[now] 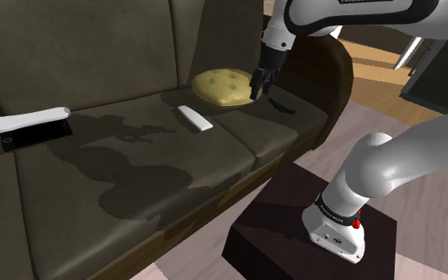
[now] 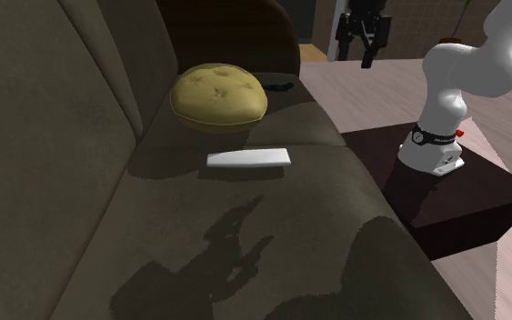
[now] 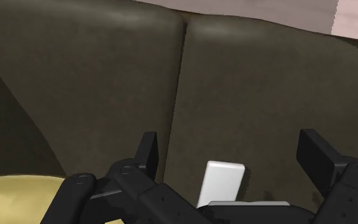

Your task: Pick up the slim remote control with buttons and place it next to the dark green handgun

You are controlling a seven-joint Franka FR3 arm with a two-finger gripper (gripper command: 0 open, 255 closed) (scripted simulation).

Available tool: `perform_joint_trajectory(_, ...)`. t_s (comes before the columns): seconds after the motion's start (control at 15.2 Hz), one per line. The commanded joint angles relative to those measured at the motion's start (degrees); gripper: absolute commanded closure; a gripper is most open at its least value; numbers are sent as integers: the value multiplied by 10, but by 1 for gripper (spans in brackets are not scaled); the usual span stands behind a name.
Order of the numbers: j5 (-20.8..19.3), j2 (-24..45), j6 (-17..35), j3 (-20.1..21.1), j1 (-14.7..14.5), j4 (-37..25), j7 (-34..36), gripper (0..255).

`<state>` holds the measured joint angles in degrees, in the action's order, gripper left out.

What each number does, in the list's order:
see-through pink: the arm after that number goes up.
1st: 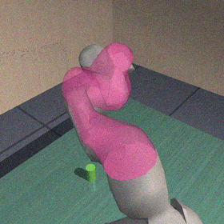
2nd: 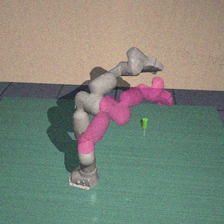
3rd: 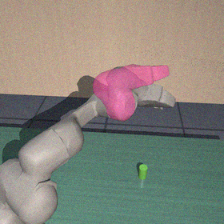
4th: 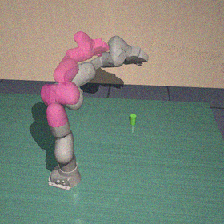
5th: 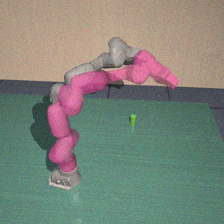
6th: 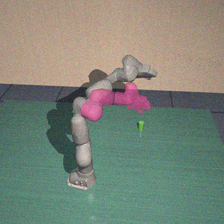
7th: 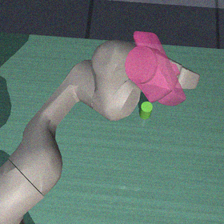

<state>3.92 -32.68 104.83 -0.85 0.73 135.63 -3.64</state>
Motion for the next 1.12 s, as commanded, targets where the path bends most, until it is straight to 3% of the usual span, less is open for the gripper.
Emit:
perform_joint_trajectory(0.0, 1, 42, 29, 10, -1, -12, 16, 0)
perform_joint_trajectory(0.53, -9, 221, 114, 37, -1, -103, 78, 0)
perform_joint_trajectory(1.06, -38, 405, 150, 46, -7, -243, 140, 0)
